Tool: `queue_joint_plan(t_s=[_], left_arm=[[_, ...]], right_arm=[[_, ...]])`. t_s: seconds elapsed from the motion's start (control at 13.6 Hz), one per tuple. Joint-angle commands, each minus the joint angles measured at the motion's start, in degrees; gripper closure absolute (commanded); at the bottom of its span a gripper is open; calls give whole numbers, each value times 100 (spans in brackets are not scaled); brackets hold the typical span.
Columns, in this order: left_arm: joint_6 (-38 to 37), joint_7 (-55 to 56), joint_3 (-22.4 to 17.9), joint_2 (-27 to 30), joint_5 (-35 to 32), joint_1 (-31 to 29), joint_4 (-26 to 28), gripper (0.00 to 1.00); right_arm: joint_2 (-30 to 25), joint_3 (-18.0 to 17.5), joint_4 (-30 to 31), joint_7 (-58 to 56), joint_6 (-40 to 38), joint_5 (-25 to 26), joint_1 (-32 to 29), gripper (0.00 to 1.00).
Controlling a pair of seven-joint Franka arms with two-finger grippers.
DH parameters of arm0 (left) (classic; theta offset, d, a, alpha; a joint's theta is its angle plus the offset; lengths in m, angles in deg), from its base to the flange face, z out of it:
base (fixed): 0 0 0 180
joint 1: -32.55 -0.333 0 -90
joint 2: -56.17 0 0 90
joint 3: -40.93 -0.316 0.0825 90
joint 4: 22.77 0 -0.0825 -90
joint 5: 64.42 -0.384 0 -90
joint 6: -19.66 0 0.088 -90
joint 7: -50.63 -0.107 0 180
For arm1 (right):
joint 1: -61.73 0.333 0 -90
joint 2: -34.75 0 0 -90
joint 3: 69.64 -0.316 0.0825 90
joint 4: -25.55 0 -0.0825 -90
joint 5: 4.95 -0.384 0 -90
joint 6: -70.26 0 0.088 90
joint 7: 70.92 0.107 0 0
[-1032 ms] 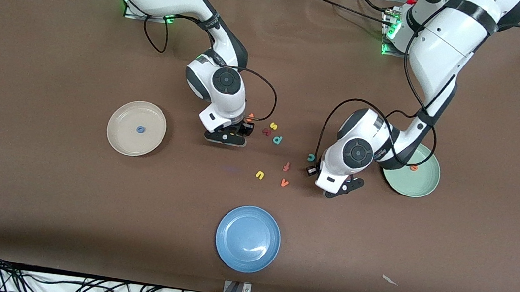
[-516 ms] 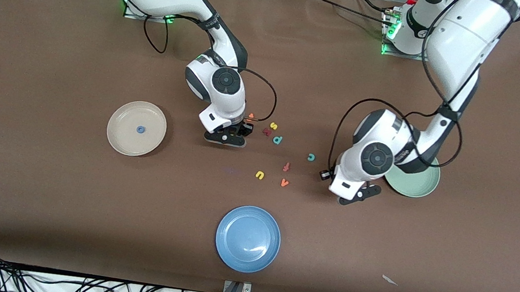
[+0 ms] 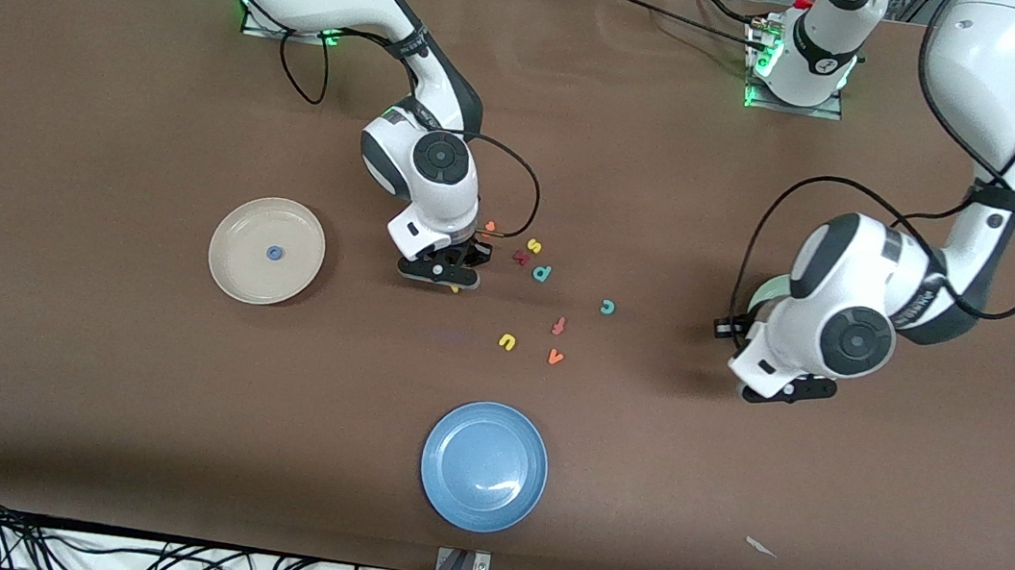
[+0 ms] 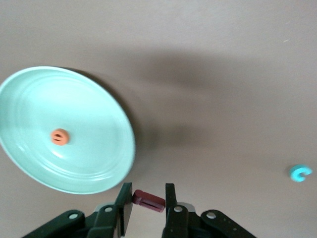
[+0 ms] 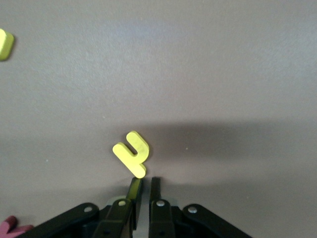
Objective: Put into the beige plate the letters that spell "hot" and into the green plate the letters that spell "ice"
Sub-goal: 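Carry the maroon dash to the green plate and open the left gripper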
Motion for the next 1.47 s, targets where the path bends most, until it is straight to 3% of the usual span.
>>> queue_joint_plan(t_s=[0.0, 0.15, 0.29, 0.52, 0.66, 0.74, 0.88, 1.11, 1.4], left_arm=[[-100, -771, 43, 189, -153, -431, 397, 92], [-92, -1298, 43, 189, -153, -835, 634, 92], [-13, -1642, 43, 171, -153, -1109, 810, 92], [880, -1652, 43, 171, -153, -1285, 1485, 85], [1217, -1652, 43, 180, -153, -1285, 1733, 74], [1218, -1652, 52, 180, -153, -1285, 1734, 60], [1175, -1643, 52, 223, -153, -1285, 1708, 0], [815, -1591, 113, 504, -84, -1233, 1489, 0], [761, -425, 823, 628, -65, -1215, 1146, 0]], right_arm=[[-411, 68, 128, -267, -165, 61, -178, 86], [-483, 68, 138, -374, -315, 17, -223, 84], [-413, 68, 120, -269, -263, -27, -214, 64], [-150, 68, -81, -50, -157, 17, -66, 48], [-53, 68, -134, -14, -96, 17, -21, 48], [-35, 68, -143, -13, -52, 17, -21, 48], [9, 68, -256, -5, -43, 8, 23, 48], [316, 164, -687, 312, -51, 52, 198, 47], [378, 235, -706, 321, -43, 79, 251, 44]])
